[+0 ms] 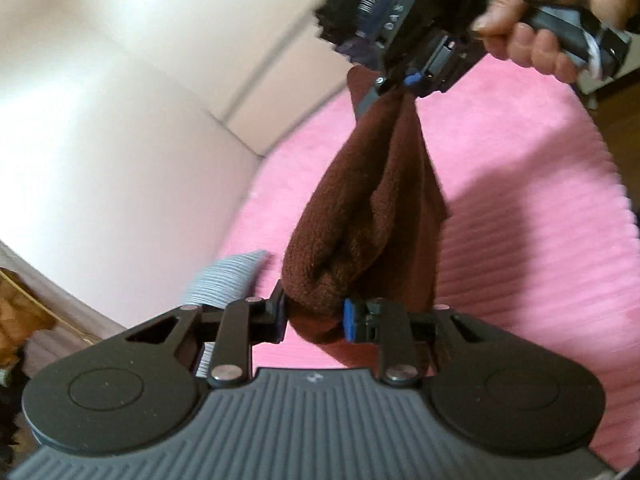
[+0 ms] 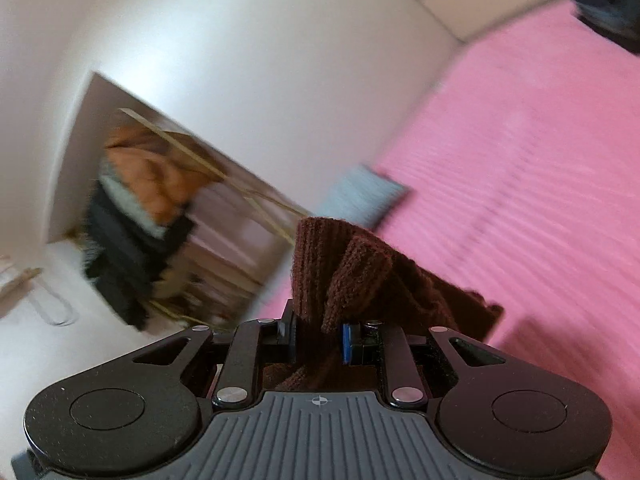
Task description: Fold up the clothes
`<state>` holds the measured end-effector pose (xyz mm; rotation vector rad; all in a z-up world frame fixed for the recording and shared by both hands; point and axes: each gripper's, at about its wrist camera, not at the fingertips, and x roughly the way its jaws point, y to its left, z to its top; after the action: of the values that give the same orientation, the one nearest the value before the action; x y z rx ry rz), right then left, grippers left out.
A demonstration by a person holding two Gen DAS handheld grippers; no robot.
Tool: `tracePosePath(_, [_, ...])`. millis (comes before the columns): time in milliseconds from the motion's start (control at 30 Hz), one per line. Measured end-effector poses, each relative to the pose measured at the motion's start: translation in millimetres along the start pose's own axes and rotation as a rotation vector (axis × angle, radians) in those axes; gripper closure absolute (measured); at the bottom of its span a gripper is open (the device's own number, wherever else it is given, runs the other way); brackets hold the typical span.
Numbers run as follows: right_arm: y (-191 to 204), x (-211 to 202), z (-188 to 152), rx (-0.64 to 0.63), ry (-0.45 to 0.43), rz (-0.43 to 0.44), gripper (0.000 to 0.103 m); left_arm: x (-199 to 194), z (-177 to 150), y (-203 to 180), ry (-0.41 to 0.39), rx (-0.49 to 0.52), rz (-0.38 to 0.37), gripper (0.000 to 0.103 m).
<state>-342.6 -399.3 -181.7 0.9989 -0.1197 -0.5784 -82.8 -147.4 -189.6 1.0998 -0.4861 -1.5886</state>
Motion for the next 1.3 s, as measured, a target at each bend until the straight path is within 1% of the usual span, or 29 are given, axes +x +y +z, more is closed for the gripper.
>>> tracePosePath(33, [4.4,-2.9,-3.6,-0.021,0.0,0.015,0.085,-6.7,-1.1,2.7,-0.003,0.009,0.013,0.08])
tracePosePath(67, [8.7,-5.9,-7.1,-0.043,0.0,0.03,0.085,-14.3,-5.7,-8.9,0.003,0.031,0.009,0.08])
tracePosePath(133, [-0.2,-15.9,-28.6,-0.08,0.042,0.006,0.085,-29.5,-15.9,-34.3,0.017,0.072,-0.003,0.08])
tracePosePath(200, [-24.4,-26.8,-61.2,-0.092,0.125,-0.041,0.085,-43.1,-33.8,-79.5,0.047,0.096,-0.044,0.079])
tracePosePath(267, [-47.8,-36.4,-89.9,-0.099,0.211,-0.097,0.085,-50.8,-52.4,-127.7,0.083,0.074,-0.106,0.079])
tracePosePath(333, [-69.7,-44.7,-114.0,-0.101,0.298,-0.161,0.085,-52.4,-67.7,-170.4,0.127,0.041,-0.176,0.078])
tracePosePath(367, [-77.1,-50.7,-122.7,-0.123,0.329,-0.186,0.085,-53.7,-73.8,-190.2,0.149,0.033,-0.201,0.078])
tracePosePath(400, [-80.8,-55.6,-126.3,-0.146,0.349,-0.195,0.084,-54.9,-77.8,-204.5,0.162,0.034,-0.2,0.076])
tracePosePath(467, [-83.4,-66.2,-125.7,-0.186,0.379,-0.214,0.071,-59.7,-82.5,-218.6,0.186,0.0,-0.194,0.07])
tracePosePath(500, [-82.7,-72.9,-122.0,-0.209,0.369,-0.23,0.054,-64.2,-85.3,-214.9,0.195,-0.051,-0.198,0.069])
tracePosePath(533, [-81.1,-79.5,-117.6,-0.243,0.35,-0.252,0.048,-68.7,-88.2,-211.2,0.204,-0.102,-0.201,0.069])
tracePosePath(633, [-78.2,-95.6,-100.2,-0.333,0.302,-0.308,0.048,-83.4,-106.3,-193.7,0.235,-0.256,-0.206,0.067])
tracePosePath(733, [-70.6,-97.4,-87.1,-0.409,0.264,-0.315,0.048,-88.8,-124.6,-155.6,0.268,-0.428,-0.178,0.066])
tracePosePath(800, [-65.3,-88.3,-82.8,-0.439,0.263,-0.295,0.048,-80.1,-132.3,-126.8,0.282,-0.525,-0.145,0.067])
tracePosePath(867, [-56.5,-67.2,-79.5,-0.469,0.272,-0.268,0.048,-64.1,-139.2,-95.0,0.283,-0.612,-0.115,0.066])
tracePosePath(933, [-45.4,-34.1,-80.6,-0.531,0.33,-0.244,0.048,-44.0,-138.9,-73.4,0.268,-0.673,-0.108,0.067])
tracePosePath(967, [-39.8,-17.4,-81.2,-0.563,0.359,-0.232,0.048,-30.8,-137.1,-64.5,0.259,-0.7,-0.12,0.067])
tracePosePath(1033, [-34.1,18.2,-85.7,-0.645,0.45,-0.211,0.048,-4.1,-133.8,-48.1,0.244,-0.75,-0.143,0.067])
tracePosePath(1100, [-28.6,50.6,-90.2,-0.725,0.522,-0.185,0.048,23.7,-134.4,-44.4,0.248,-0.775,-0.175,0.067])
tracePosePath(1167, [-29.1,77.4,-94.5,-0.784,0.57,-0.161,0.048,51.5,-135.0,-40.7,0.252,-0.8,-0.206,0.067])
tracePosePath(1233, [-38.1,101.1,-100.0,-0.836,0.633,-0.169,0.048,78.6,-136.6,-37.7,0.258,-0.823,-0.236,0.068])
tracePosePath(1267, [-43.7,112.7,-103.1,-0.862,0.662,-0.18,0.048,88.4,-142.4,-40.0,0.268,-0.83,-0.242,0.067])
tracePosePath(1300, [-52.2,122.1,-104.8,-0.894,0.67,-0.198,0.048,98.3,-148.3,-42.2,0.278,-0.837,-0.247,0.067])
